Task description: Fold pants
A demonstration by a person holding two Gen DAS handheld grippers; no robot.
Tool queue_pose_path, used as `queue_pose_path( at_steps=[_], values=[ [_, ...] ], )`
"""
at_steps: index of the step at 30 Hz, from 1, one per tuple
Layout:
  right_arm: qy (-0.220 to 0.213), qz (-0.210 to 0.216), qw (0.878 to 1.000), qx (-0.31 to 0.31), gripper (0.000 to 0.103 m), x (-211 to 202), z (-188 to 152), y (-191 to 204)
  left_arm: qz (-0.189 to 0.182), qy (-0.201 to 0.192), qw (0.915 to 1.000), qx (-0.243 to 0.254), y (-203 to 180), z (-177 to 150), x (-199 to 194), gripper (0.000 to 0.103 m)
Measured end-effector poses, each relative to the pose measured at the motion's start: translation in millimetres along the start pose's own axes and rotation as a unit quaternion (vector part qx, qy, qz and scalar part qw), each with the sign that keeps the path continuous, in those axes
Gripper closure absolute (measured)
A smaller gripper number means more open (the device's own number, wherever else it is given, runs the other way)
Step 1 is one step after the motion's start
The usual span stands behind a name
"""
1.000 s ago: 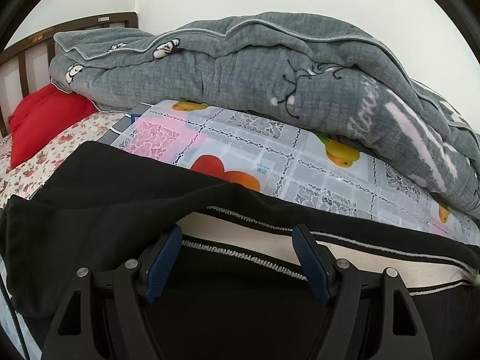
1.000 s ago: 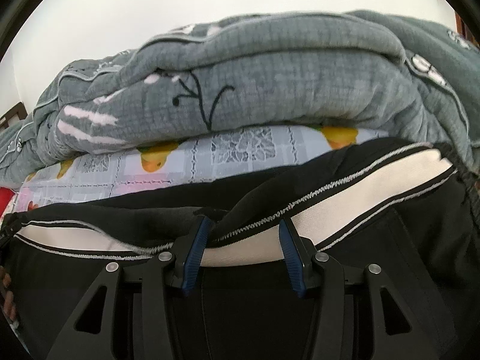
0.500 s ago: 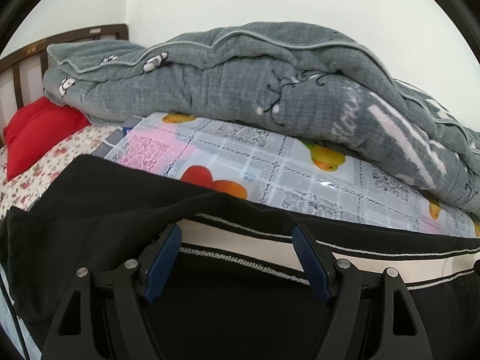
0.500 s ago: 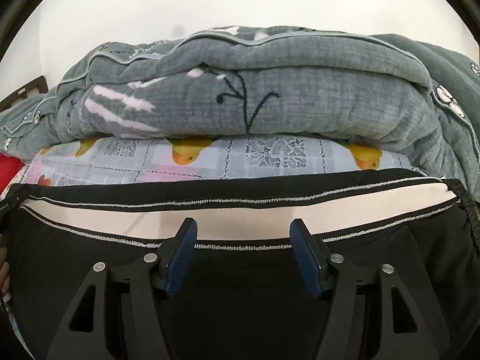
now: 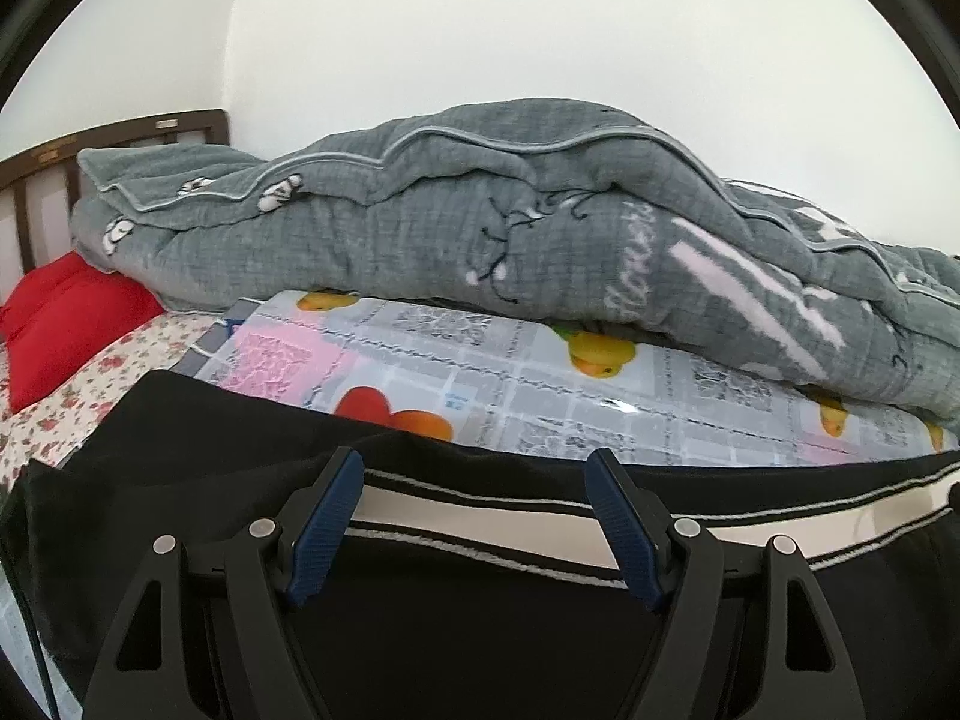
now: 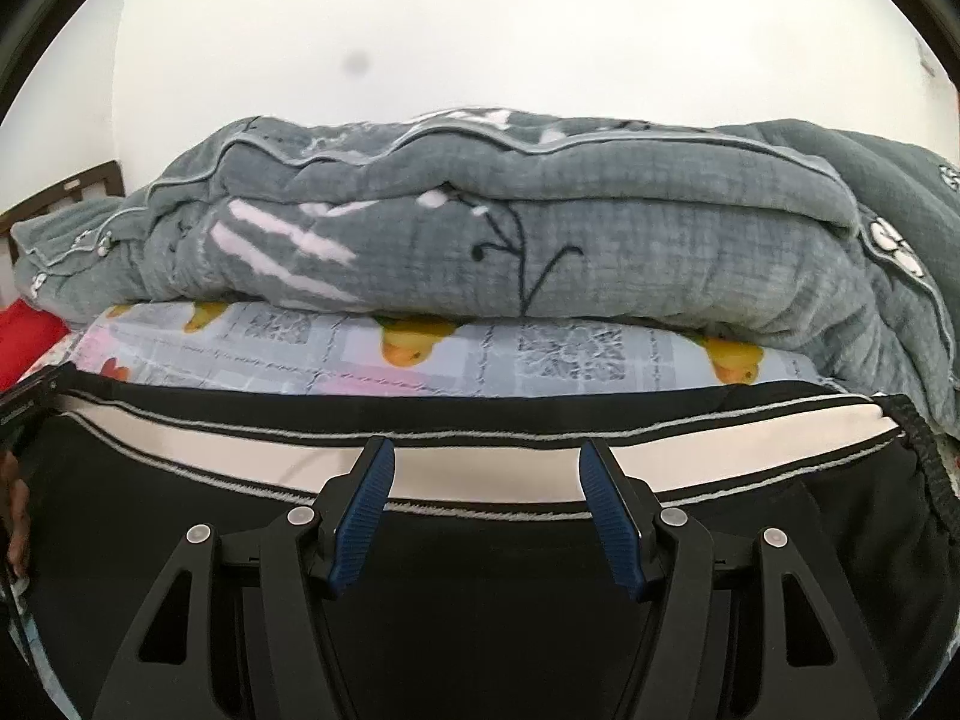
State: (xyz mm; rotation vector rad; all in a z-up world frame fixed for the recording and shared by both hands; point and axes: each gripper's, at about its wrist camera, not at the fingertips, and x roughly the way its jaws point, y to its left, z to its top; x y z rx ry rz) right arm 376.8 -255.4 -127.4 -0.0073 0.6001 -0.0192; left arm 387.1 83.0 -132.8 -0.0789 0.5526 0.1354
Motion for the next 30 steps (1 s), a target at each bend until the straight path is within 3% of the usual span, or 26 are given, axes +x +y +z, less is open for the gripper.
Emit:
queue_pose_path(
  at_steps=[3,9,14,17,21,25,28,30],
  values=[
    [0.018,0.014,1.0,-0.005,0.04,6.0,-1.0,2.4,-0.015,0.003,0.9999,-0.003,0.3,0.2,-0.3,0.028],
    [0.026,-0.001,1.0,-0.004,0.04,-1.8,-0.8,3.5,-0.049,0.009,0.9986,-0.021,5.8,-1.2,-2.3,0.028],
    [0.025,-0.021,0.999,-0.029,0.04,-45.3,-4.5,10.0,-0.067,0.004,0.9977,-0.008,-1.2,-3.9,-10.3,0.028],
    [0.033,-0.045,0.998,-0.041,0.04,-77.6,-26.8,7.4,-0.074,0.013,0.9971,0.007,-5.0,-9.4,-25.7,0.028],
    [0.05,-0.038,0.998,-0.008,0.037,-109.7,-70.5,-17.9,-0.095,0.046,0.9944,-0.013,2.9,-21.5,-59.9,0.028],
    [0.092,-0.037,0.992,0.072,0.037,-130.8,-113.6,-61.1,-0.072,0.078,0.9938,-0.033,25.9,-48.8,-95.4,0.028],
    [0.102,-0.031,0.987,0.122,0.037,-146.7,-130.9,-85.7,-0.068,0.109,0.9881,-0.084,61.2,-77.3,-116.6,0.028],
    [0.1,-0.027,0.985,0.138,0.037,-153.9,-137.3,-94.9,-0.071,0.139,0.9795,-0.127,86.4,-94.9,-122.0,0.028]
  ],
)
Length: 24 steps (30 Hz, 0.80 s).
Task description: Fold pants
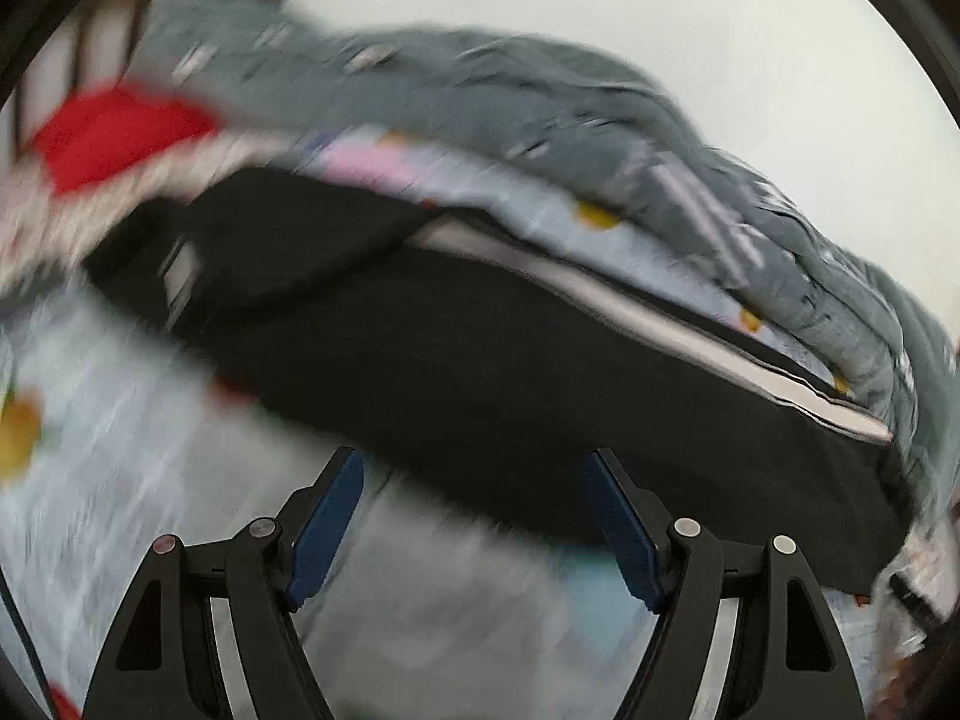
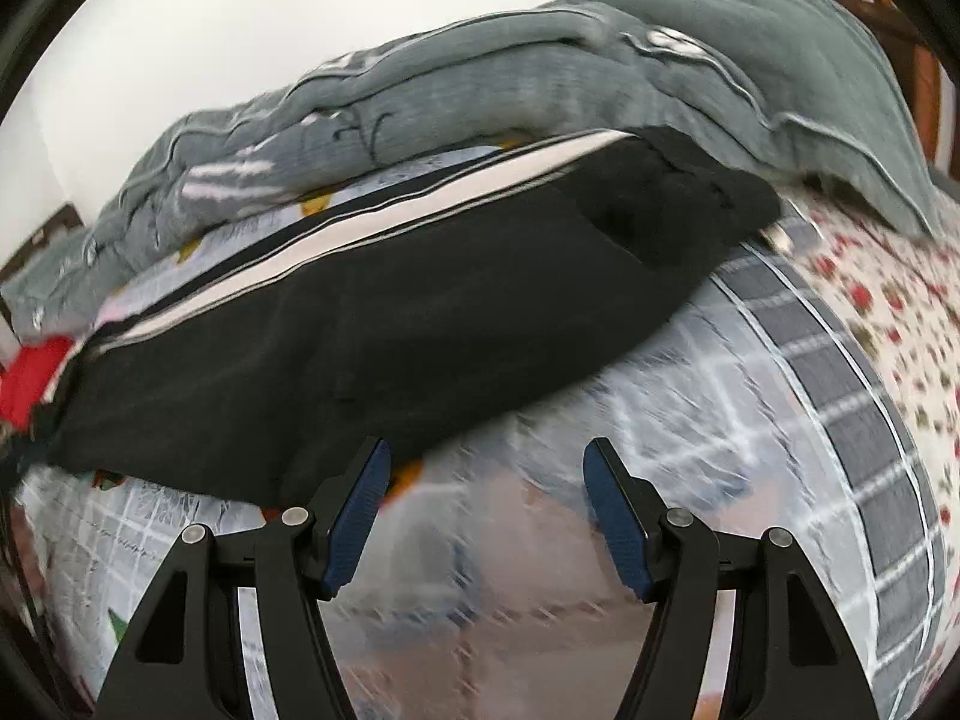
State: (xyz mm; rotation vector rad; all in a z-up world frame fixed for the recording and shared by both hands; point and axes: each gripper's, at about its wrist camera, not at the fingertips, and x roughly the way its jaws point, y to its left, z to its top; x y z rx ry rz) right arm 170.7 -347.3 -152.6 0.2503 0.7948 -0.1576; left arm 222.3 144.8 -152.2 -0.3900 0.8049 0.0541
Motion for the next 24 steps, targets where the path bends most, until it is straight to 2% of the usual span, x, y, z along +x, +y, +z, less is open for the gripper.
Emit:
queue_pose_path(
  at_steps=[2,3,7,11,14,16,19,21,24],
  values=[
    [0.004,0.004,1.0,0.003,0.037,-1.5,-2.0,-3.9,-0.034,0.015,0.9983,-0.044,27.4,-10.3,-5.2,0.028],
    [0.006,0.005,1.0,0.004,0.037,-1.6,-2.6,-4.8,-0.05,0.009,0.9966,-0.065,40.2,-14.1,-10.3,0.028],
    [0.016,0.018,0.999,0.023,0.037,3.5,3.4,-3.9,-0.074,0.011,0.9925,-0.097,56.2,-14.5,-9.0,0.028],
    [0.036,0.042,0.998,0.043,0.037,19.9,18.0,-0.1,-0.073,0.014,0.9918,-0.104,53.8,-4.5,6.5,0.029],
    [0.047,0.042,0.997,0.048,0.037,36.2,29.9,3.2,-0.084,0.022,0.9907,-0.104,48.7,8.4,25.8,0.031],
    [0.05,0.035,0.997,0.051,0.043,48.6,39.2,6.6,-0.077,0.026,0.9927,-0.088,42.4,17.4,36.3,0.031],
    [0.056,0.044,0.995,0.068,0.046,66.0,54.7,9.0,-0.065,0.028,0.9929,-0.095,40.0,27.6,45.8,0.037],
    [0.057,0.058,0.993,0.084,0.046,74.7,62.9,7.1,-0.059,0.025,0.9914,-0.114,41.7,31.0,50.5,0.045],
    [0.056,0.075,0.99,0.107,0.05,83.1,71.2,2.9,-0.052,0.027,0.993,-0.102,39.1,36.7,57.0,0.052]
  ],
)
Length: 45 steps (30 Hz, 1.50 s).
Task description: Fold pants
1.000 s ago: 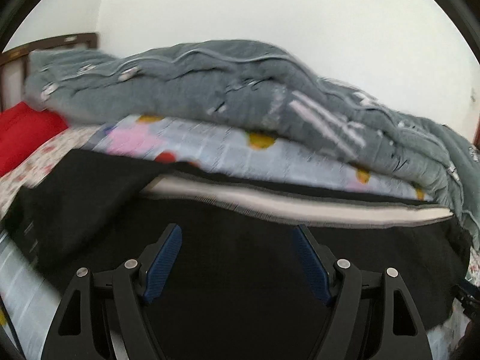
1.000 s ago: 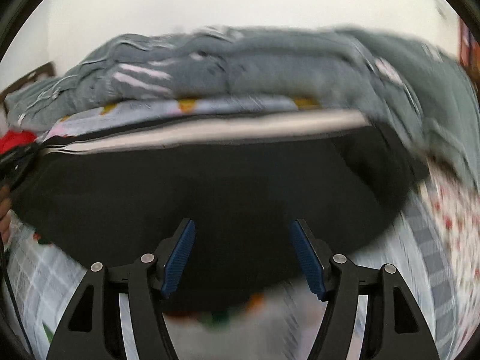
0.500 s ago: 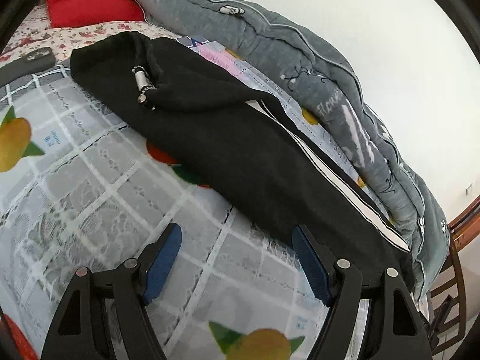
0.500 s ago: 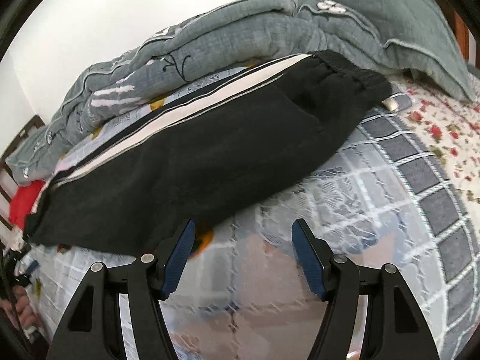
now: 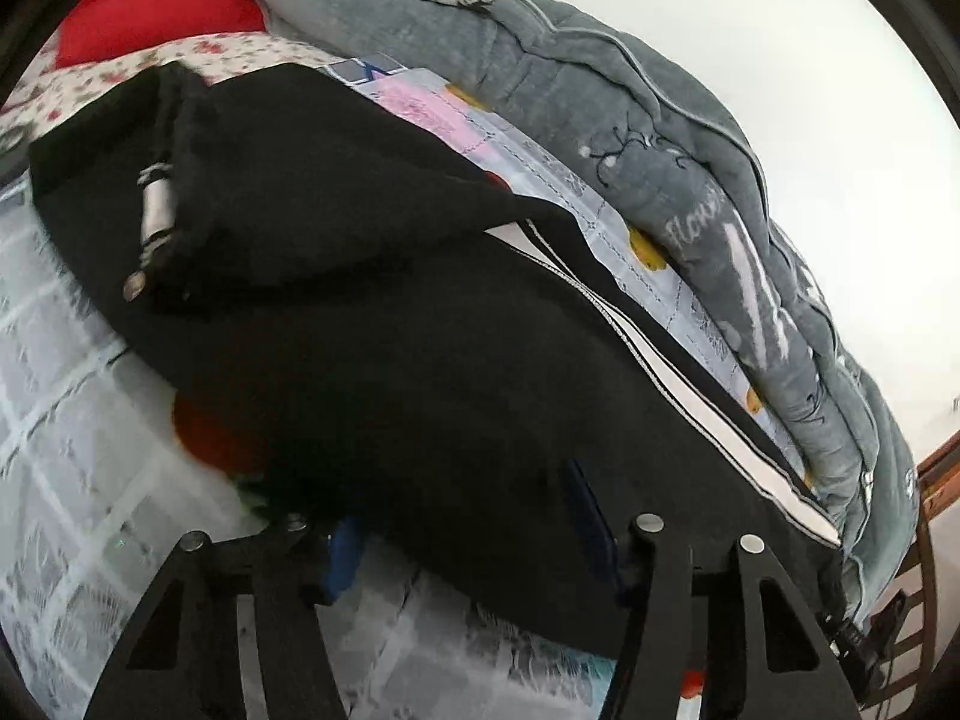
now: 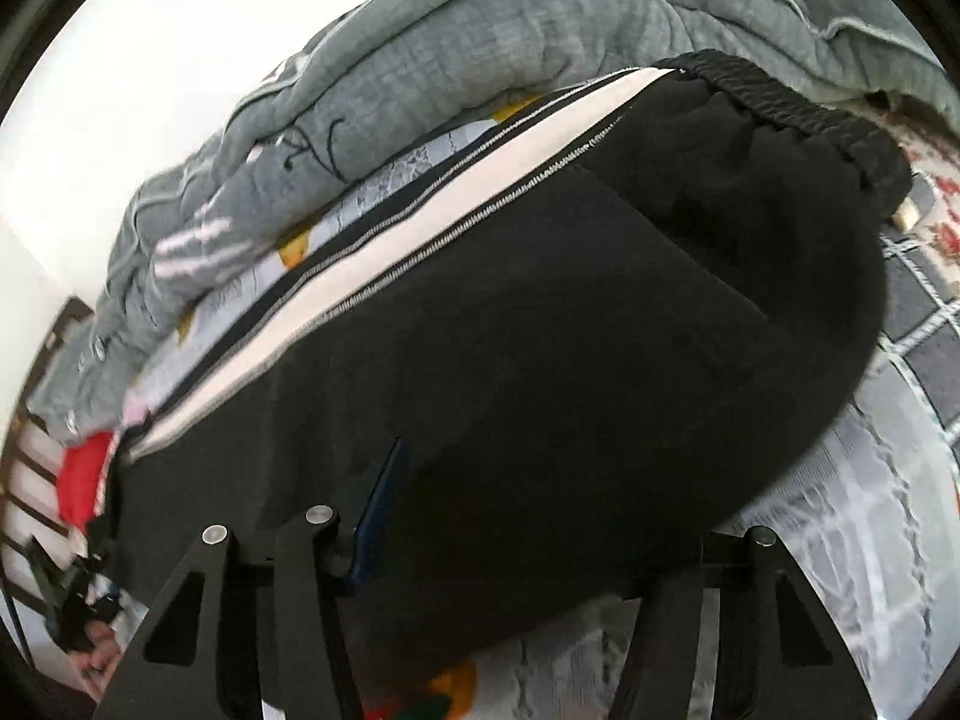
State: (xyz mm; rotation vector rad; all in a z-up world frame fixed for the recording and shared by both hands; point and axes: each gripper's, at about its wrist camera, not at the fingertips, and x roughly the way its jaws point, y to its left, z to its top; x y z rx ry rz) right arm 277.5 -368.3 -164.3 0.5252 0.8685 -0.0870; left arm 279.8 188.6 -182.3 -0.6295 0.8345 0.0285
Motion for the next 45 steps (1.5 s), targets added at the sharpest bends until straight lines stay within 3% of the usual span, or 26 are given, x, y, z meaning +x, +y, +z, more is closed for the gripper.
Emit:
queue_pose_path(
  at_steps=[2,5,8,13,19,31,34,35,37,38,41,43,45],
  values=[
    [-0.005,0.005,1.0,0.011,0.058,2.6,2.5,-2.8,0.012,0.0,0.9999,-0.004,2.0,2.3,2.2,0.066],
    [-0.014,0.003,1.0,0.028,0.085,6.0,1.8,-10.2,-0.003,0.009,0.9998,-0.017,9.6,3.0,3.5,0.084],
    [-0.021,0.027,0.999,0.042,0.093,0.7,0.2,-16.4,-0.005,0.005,0.9999,-0.01,11.6,0.3,-1.4,0.087],
    [-0.051,0.035,0.998,0.032,0.095,-26.7,-14.0,-14.0,0.039,-0.014,0.9983,0.042,-0.4,-10.9,-16.5,0.088],
    [-0.067,0.024,0.997,0.004,0.095,-78.2,-49.8,-20.6,0.067,-0.029,0.9939,0.084,-6.8,-49.3,-52.6,0.088],
    [-0.058,0.001,0.998,-0.006,0.095,-166.6,-111.6,-74.7,0.047,0.001,0.9911,0.125,-8.5,-131.1,-118.9,0.086],
    [-0.04,-0.019,0.999,-0.012,0.09,-167.4,-123.8,-84.5,0.057,0.006,0.9876,0.146,-9.0,-139.3,-127.0,0.078],
    [-0.039,-0.028,0.999,-0.014,0.086,-169.4,-126.8,-88.4,0.062,0.007,0.9868,0.149,-8.5,-140.4,-129.8,0.07],
    [-0.057,-0.036,0.998,-0.013,0.075,-179.5,-129.3,-97.4,0.076,0.004,0.9849,0.156,-6.8,-140.7,-137.5,0.055],
    [-0.07,-0.044,0.997,-0.008,0.064,-185.7,-128.3,-102.5,0.078,0.0,0.9844,0.158,-5.4,-141.0,-142.0,0.049],
    [-0.097,-0.065,0.993,0.028,0.042,-194.7,-118.3,-123.3,0.066,-0.018,0.9852,0.157,3.1,-141.0,-157.4,0.047],
    [-0.107,-0.071,0.99,0.066,0.04,-191.5,-109.2,-142.1,0.053,-0.029,0.9866,0.152,9.3,-141.1,-162.5,0.043],
    [-0.098,-0.052,0.986,0.121,0.04,-177.3,-98.3,-164.3,0.051,-0.038,0.9878,0.142,13.9,-141.4,-165.3,0.043]
  ],
)
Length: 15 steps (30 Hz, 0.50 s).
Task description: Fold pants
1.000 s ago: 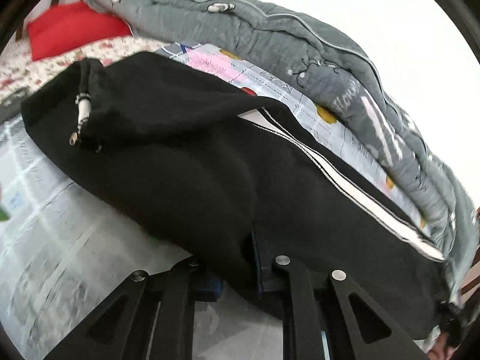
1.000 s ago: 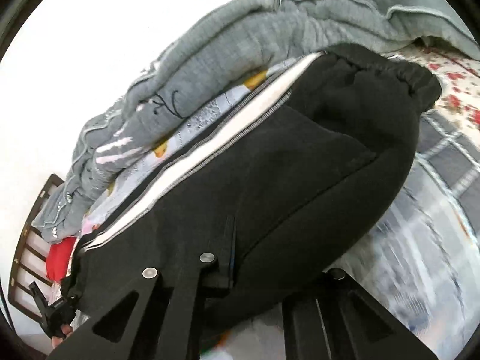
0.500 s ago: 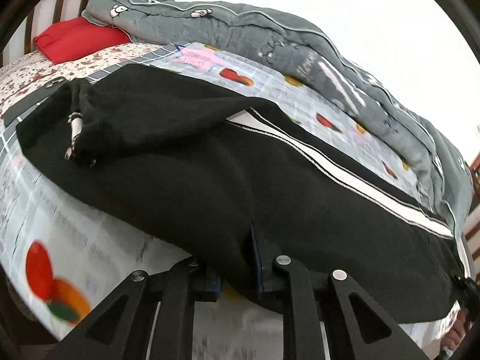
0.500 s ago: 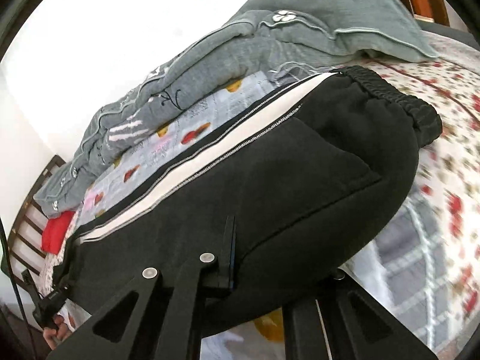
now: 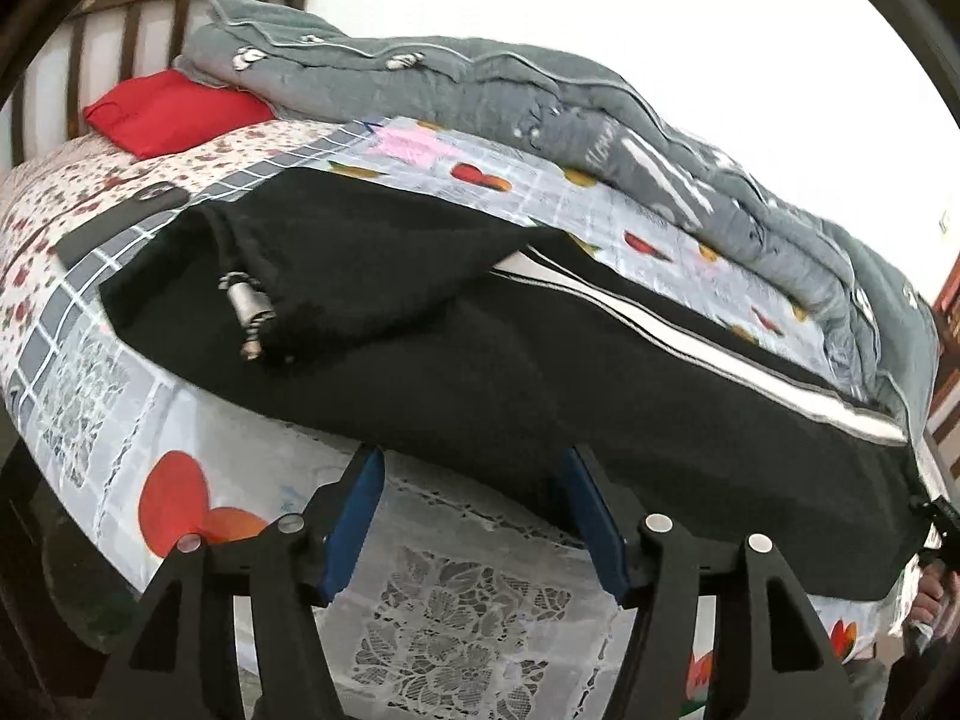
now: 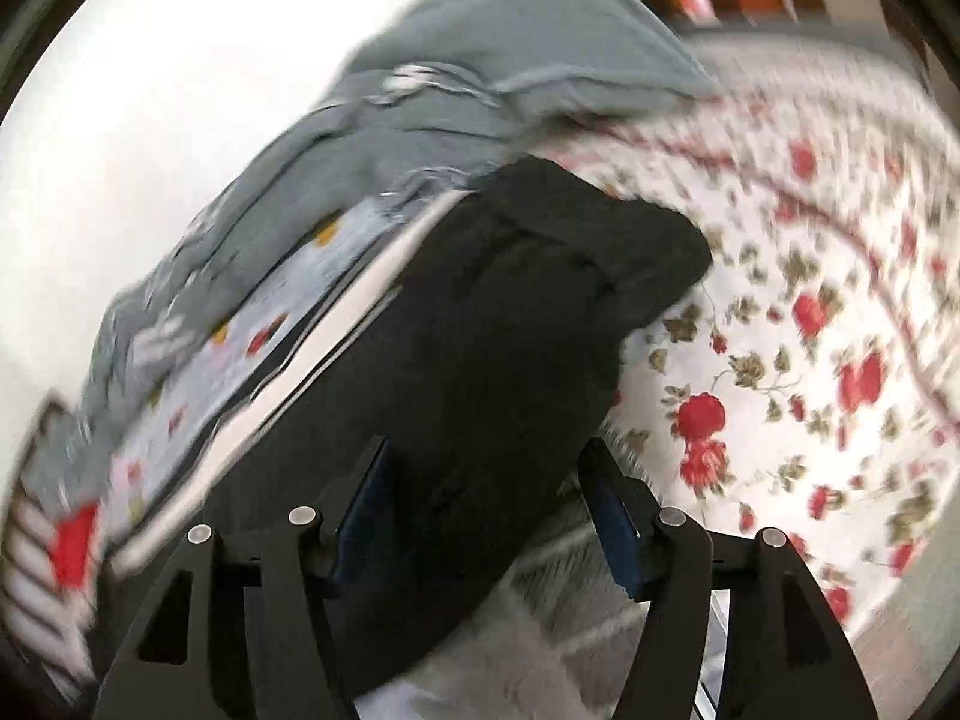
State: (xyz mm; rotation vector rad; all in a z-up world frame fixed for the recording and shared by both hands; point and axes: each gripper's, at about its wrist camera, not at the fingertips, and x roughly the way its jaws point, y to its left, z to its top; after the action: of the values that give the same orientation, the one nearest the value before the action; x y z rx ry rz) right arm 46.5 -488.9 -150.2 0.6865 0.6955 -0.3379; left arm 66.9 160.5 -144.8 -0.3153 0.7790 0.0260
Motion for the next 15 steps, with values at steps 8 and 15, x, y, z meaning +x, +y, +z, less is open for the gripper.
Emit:
queue_pose_path(
  at_steps=[8,15],
  values=[
    [-0.072,0.004,0.997,-0.009,0.09,1.6,33.9,9.8,0.043,-0.049,0.9976,0.025,7.7,9.4,-27.9,0.043],
    [-0.046,-0.036,0.997,-0.04,0.08,3.2,25.0,6.9,0.114,-0.028,0.9911,0.062,14.7,27.1,-2.2,0.044]
  ],
)
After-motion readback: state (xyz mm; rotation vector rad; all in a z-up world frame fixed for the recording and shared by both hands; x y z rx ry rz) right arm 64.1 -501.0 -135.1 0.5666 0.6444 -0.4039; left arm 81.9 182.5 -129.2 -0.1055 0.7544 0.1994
